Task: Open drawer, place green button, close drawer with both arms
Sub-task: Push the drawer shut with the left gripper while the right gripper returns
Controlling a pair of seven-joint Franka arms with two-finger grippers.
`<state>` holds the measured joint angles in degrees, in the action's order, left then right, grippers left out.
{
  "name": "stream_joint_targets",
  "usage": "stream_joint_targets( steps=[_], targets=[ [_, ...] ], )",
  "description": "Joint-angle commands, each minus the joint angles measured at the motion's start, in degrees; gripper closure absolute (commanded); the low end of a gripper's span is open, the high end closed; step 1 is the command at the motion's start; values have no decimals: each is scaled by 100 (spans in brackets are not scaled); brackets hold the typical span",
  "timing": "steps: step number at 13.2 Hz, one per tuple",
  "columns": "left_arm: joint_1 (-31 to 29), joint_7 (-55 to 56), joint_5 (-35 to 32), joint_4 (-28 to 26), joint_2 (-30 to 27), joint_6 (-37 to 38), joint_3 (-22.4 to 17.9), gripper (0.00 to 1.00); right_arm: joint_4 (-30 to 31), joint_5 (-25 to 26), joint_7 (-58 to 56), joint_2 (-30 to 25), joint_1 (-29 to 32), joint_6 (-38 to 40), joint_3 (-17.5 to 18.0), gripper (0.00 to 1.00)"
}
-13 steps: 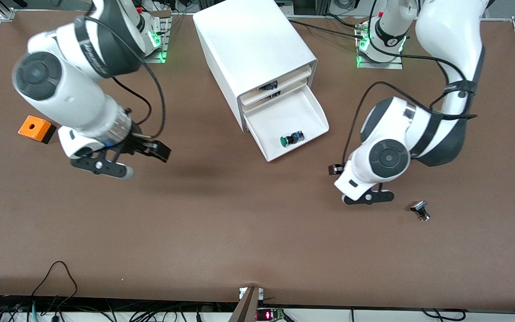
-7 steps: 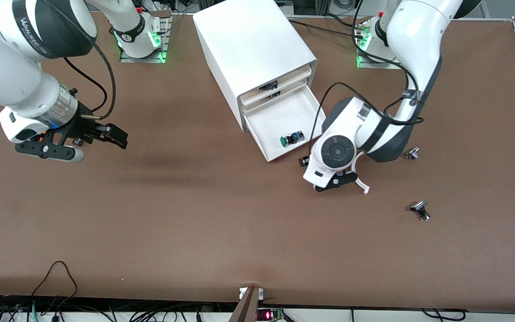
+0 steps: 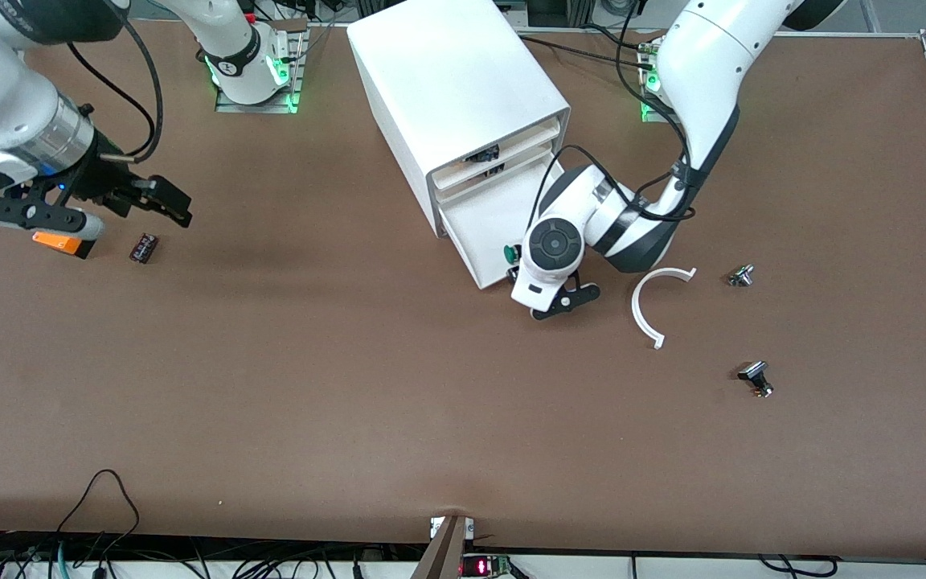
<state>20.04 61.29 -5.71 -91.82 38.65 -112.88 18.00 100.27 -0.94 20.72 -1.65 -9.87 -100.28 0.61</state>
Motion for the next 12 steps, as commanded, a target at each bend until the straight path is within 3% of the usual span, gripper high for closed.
stream_joint_targets(
  steps=[1, 4, 9, 12],
  targets=[
    [262, 216, 17, -283, -262, -15, -34, 1, 501, 121, -42, -467, 677, -229, 587, 0],
    [483, 445, 17, -406, -270, 37, -8, 1, 651, 130, -42, -713, 767, -212, 607, 0],
    [440, 463, 105, -398, -358, 441, 369, 1, 836, 156, -60, -1039, 916, -115, 624, 0],
    [474, 497, 114, -407, -332, 521, 441, 1, 792, 147, -51, -1039, 1092, 7, 844, 0]
  ],
)
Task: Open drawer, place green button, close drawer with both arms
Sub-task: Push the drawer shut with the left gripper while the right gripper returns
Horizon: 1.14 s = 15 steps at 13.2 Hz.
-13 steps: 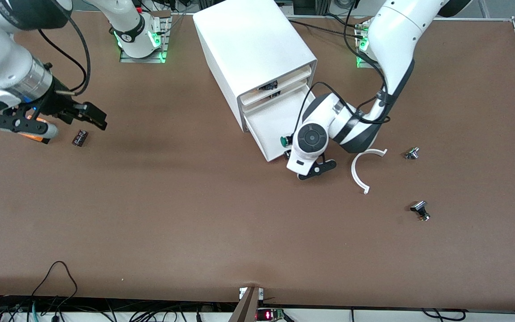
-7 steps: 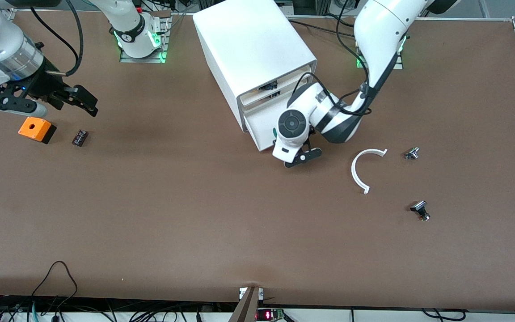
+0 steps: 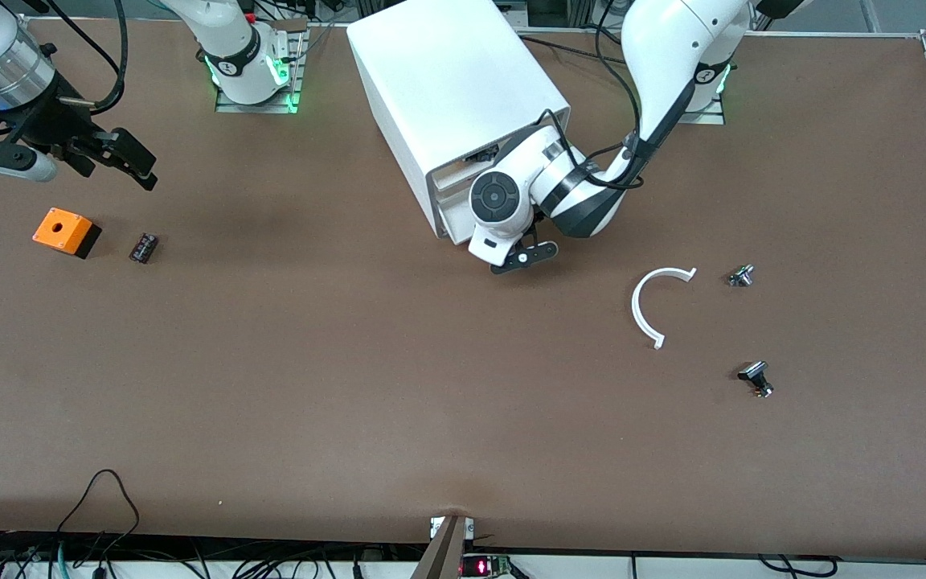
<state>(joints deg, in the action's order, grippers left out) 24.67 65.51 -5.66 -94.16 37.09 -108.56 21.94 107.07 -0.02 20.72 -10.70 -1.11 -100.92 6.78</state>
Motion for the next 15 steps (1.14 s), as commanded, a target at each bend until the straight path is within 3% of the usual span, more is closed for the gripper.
stream_joint_targets(
  steps=[1, 15],
  targets=[
    [29, 181, 109, -173, -149, 89, 56, 1, 104, 54, -51, -134, 216, 151, 236, 0],
    [170, 226, 188, -129, -167, 133, 65, 1, -46, -33, -517, -99, 243, 327, 60, 0]
  ],
)
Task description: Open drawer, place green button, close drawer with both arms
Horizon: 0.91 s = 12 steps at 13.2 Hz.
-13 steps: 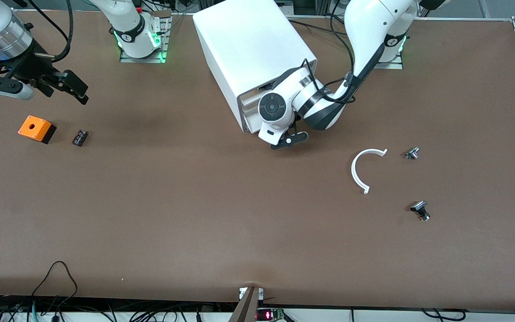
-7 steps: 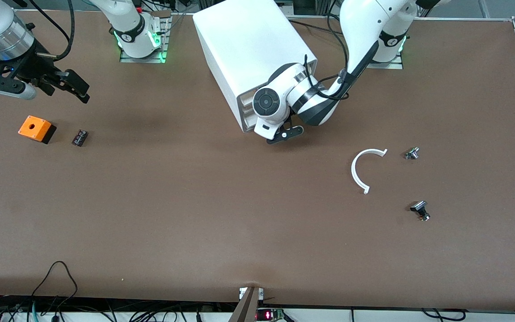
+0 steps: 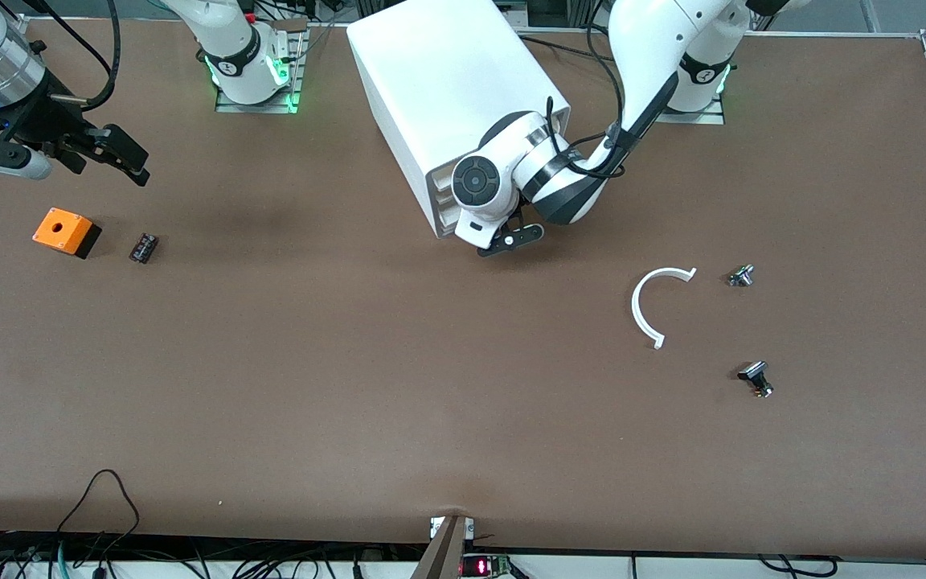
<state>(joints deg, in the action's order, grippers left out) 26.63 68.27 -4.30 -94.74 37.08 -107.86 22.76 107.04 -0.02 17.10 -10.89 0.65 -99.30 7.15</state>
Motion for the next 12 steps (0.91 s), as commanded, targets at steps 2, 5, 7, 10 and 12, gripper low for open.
stream_joint_targets(
  steps=[2, 5, 7, 10, 12],
  targets=[
    [-262, -77, 34, 156, -192, 299, -53, 1, -52, -24, -163, -71, 67, 122, 23, 0],
    [-588, -479, -587, 780, -341, 1158, -35, 1, -52, 11, -268, -62, 67, 104, 23, 0],
    [-789, -953, -844, 1070, -491, 1582, -44, 1, -113, 11, -304, -53, 67, 104, 23, 0],
    [-1263, -1945, -871, 1361, -798, 1873, -44, 1, -113, 11, -304, -62, 67, 113, 23, 0],
    [-1624, -2500, -871, 1405, -1114, 1883, -35, 1, -131, 11, -312, -71, 67, 113, 6, 0]
  ],
)
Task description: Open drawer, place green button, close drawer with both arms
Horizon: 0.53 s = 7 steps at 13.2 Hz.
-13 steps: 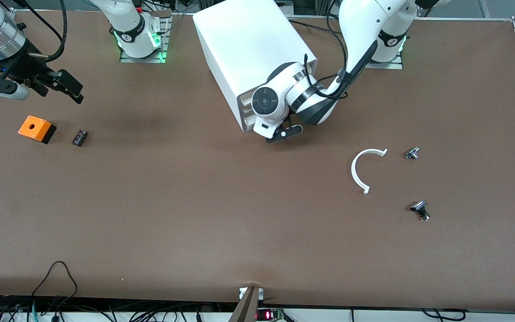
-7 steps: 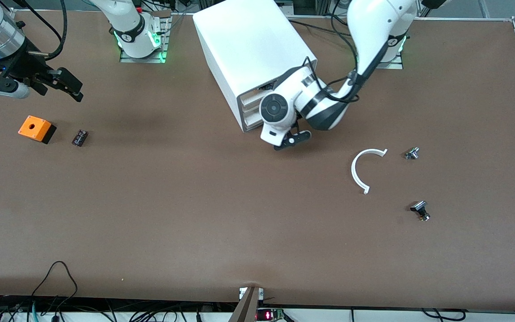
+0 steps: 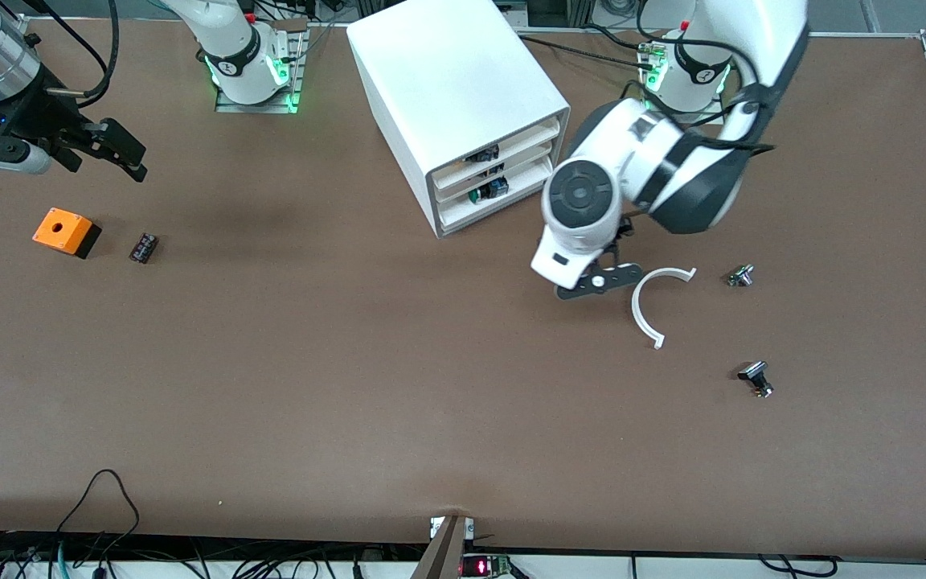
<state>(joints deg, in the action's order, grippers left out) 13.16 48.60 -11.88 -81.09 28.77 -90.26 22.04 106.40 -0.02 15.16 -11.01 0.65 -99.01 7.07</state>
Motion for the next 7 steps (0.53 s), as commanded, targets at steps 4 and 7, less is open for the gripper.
stream_joint_targets(
  steps=[4, 7],
  targets=[
    [-769, -1615, -78, 716, -591, 437, 55, 1, -233, -16, -207, 3, 66, 146, -30, 0],
    [-964, -2370, -8, 1190, -618, 501, 20, 1, -234, -16, -198, 3, 66, 154, -30, 0]
  ],
)
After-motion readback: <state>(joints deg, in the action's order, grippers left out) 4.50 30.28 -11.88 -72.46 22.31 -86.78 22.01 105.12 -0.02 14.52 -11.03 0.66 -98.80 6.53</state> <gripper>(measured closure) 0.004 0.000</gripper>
